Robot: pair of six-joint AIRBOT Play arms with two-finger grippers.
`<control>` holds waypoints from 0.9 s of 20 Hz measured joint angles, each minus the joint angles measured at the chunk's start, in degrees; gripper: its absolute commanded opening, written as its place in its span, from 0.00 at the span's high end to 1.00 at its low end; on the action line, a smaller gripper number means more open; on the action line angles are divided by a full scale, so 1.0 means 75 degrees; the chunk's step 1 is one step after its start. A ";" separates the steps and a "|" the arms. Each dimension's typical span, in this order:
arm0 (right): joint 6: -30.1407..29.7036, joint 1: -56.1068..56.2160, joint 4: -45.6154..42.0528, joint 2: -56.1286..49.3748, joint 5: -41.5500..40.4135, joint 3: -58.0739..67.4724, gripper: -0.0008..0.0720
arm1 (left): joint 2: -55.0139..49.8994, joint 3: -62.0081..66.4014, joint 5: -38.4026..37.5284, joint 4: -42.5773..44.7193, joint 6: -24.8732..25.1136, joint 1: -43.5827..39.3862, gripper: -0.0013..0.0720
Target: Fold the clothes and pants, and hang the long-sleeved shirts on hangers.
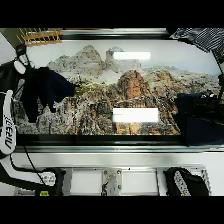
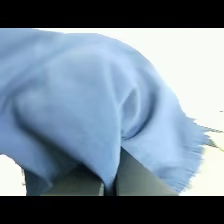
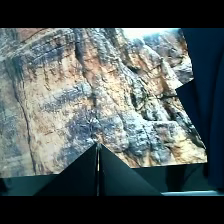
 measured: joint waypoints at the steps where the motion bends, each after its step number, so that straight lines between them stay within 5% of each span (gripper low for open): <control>1: 0.0000 0.0000 0.0003 0.0000 0.0003 0.0000 0.96 | 0.0326 0.0006 -0.0111 -0.0003 0.0166 -0.0542 0.98; 8: 0.0000 0.0000 0.0000 0.0000 0.0000 0.0000 0.96 | 0.2430 -0.1419 -0.0420 -0.0003 0.1040 -0.4325 0.97; 15: 0.0000 0.0000 0.0006 0.0000 0.0000 0.0000 0.96 | 0.3500 -0.3998 -0.0746 -0.0527 0.1075 -0.6114 0.97; 16: 0.0000 0.0000 0.0026 0.0000 0.0000 0.0000 0.96 | 0.3582 -0.4278 -0.0775 -0.0743 0.1049 -0.6324 0.68; 17: 0.0000 0.0000 0.0032 0.0000 0.0000 0.0000 0.96 | 0.3652 -0.4540 -0.0816 -0.1005 0.1023 -0.6545 0.22; 18: 0.0000 0.0000 0.0055 0.0000 0.0000 0.0000 0.96 | 0.3695 -0.4739 -0.0845 -0.1256 0.0968 -0.6752 0.03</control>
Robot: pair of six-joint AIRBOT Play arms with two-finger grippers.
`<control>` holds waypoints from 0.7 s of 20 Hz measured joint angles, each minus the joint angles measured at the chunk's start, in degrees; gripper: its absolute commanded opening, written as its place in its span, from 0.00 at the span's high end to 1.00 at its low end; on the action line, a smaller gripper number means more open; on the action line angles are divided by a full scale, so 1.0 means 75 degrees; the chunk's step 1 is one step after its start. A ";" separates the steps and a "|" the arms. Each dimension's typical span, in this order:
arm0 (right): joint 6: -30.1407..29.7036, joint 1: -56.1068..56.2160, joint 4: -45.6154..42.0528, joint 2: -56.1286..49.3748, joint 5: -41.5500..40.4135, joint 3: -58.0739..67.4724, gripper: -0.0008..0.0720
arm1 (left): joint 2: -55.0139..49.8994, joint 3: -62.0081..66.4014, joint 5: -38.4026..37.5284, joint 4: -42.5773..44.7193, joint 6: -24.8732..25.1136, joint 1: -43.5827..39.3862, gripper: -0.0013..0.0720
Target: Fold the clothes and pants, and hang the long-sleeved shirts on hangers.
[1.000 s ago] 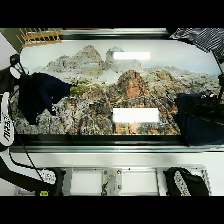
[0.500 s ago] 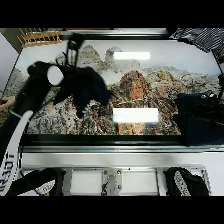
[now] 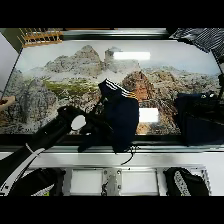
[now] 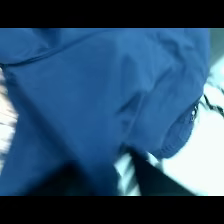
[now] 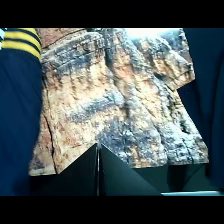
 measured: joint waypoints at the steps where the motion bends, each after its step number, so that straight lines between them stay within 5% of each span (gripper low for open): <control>1: 0.0000 0.0000 0.0006 0.0000 -0.0003 0.0000 0.96 | 0.0026 -0.0108 -0.0017 -0.0207 -0.0070 -0.0169 0.03; 6: 0.0000 0.0000 0.0026 0.0000 -0.0012 0.0000 0.96 | 0.0096 0.0644 -0.0207 -0.0711 -0.0274 0.0058 0.05; 14: 0.0000 0.0000 0.0029 -0.0003 -0.0023 0.0000 0.97 | -0.1629 0.2503 0.0122 -0.0941 -0.0612 0.3314 0.04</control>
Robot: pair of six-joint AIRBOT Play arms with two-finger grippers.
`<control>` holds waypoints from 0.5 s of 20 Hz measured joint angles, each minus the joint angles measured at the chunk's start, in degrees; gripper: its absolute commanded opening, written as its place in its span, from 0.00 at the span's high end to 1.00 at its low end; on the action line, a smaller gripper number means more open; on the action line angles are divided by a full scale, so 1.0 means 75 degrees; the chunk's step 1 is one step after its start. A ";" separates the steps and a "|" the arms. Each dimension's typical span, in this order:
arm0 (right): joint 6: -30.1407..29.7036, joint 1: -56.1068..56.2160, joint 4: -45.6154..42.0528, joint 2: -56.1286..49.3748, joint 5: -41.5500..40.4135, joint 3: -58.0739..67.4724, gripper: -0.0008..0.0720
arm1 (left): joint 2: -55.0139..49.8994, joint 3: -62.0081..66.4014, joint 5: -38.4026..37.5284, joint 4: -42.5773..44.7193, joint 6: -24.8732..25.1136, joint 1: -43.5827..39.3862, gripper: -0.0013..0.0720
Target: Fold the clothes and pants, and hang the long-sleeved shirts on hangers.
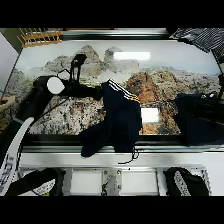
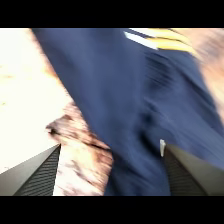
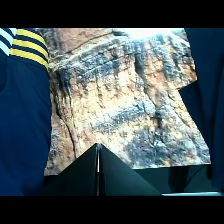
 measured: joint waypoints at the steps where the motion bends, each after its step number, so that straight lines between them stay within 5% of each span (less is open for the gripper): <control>1: 0.0000 0.0000 0.0003 0.0003 0.0000 0.0000 0.97 | -0.0472 0.0166 0.0038 -0.0119 -0.0006 0.0265 0.04; 10: 0.0000 0.0000 0.0003 0.0003 0.0000 0.0000 0.97 | -0.4508 0.2486 0.0020 -0.1906 -0.0055 0.0688 0.04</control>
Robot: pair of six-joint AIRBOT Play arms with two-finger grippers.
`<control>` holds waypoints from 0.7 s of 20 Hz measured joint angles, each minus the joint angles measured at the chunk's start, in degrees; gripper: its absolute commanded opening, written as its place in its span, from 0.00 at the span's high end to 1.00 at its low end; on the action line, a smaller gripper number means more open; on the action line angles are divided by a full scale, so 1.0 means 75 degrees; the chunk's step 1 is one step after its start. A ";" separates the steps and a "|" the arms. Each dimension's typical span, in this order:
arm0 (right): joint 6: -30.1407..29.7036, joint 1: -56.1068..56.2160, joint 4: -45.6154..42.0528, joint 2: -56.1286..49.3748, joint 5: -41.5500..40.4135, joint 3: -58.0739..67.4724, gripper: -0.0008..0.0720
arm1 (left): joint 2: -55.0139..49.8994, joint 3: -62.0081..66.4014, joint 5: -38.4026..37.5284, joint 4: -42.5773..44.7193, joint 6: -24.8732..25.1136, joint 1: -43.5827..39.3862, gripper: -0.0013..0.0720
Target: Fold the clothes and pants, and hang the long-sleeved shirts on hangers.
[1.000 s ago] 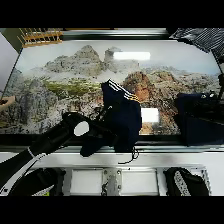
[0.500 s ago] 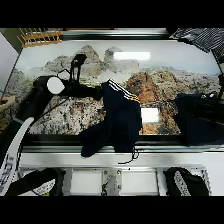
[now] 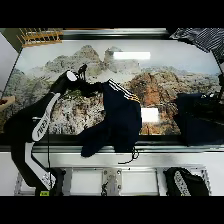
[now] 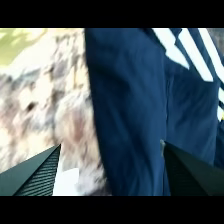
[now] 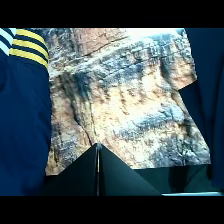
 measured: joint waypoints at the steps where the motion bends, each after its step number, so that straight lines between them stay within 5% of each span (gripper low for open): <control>1: 0.0000 0.0000 0.0000 0.0000 0.0000 -0.0003 0.97 | -0.0280 0.0289 -0.0085 -0.0073 -0.0003 -0.0079 0.04; 3: 0.0000 0.0000 0.0000 -0.0009 0.0003 -0.0006 0.97 | -0.0682 0.0793 -0.0207 -0.0149 -0.0003 -0.0242 0.05; 4: 0.0000 0.0000 0.0000 -0.0026 0.0006 -0.0006 0.97 | -0.0842 0.0991 -0.0245 -0.0149 -0.0003 -0.0321 0.20; 7: 0.0000 0.0026 0.0000 -0.0184 0.0099 -0.0009 0.97 | -0.1201 0.1405 -0.0411 0.0070 -0.0175 -0.0501 0.97; 12: 0.0000 0.0682 -0.0079 -0.0988 0.0020 -0.0009 0.96 | -0.1253 0.1772 -0.0801 0.0455 -0.0286 -0.0338 0.98; 13: 0.0003 0.0921 -0.0102 -0.1247 -0.0099 -0.0009 0.82 | -0.1169 0.1862 -0.0909 0.0493 -0.0274 -0.0224 0.98; 14: 0.0000 0.1198 -0.0117 -0.1562 -0.0280 -0.0009 0.43 | -0.1040 0.1935 -0.1005 0.0507 -0.0227 -0.0099 0.98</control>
